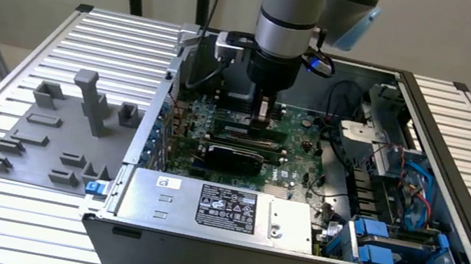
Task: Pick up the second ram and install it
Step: 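Insert the second ram into the second slot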
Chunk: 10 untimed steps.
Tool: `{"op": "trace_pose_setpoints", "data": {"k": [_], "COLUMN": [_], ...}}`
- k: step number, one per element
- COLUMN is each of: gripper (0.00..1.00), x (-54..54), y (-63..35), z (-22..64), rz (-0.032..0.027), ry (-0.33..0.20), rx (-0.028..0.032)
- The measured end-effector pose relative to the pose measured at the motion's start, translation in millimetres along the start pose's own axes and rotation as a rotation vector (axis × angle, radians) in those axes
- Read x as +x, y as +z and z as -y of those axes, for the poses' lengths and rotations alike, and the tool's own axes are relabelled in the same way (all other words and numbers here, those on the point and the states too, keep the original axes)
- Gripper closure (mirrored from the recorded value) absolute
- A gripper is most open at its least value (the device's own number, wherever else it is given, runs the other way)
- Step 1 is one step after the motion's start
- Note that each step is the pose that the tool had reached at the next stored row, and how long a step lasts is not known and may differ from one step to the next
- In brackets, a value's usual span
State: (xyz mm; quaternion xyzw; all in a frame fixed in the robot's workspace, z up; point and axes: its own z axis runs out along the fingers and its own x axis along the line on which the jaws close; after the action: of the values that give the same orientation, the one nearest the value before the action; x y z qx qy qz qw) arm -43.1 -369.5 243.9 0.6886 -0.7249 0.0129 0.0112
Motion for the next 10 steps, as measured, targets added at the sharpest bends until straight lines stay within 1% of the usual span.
{"op": "trace_pose_setpoints", "data": {"k": [2,4,7,10], "gripper": [0.86,0.86,0.86,0.86], "x": [-0.1,-0.2,-0.3,-0.4], "y": [1.7,3.9,6.1,7.0], "z": [0.6,1.3,2.4,3.5], "rz": [-0.0058,-0.0089,-0.0098,-0.0103], "ry": [-0.001,-0.002,-0.002,-0.002], "rx": [-0.0015,-0.0032,-0.0108,-0.0171]}}
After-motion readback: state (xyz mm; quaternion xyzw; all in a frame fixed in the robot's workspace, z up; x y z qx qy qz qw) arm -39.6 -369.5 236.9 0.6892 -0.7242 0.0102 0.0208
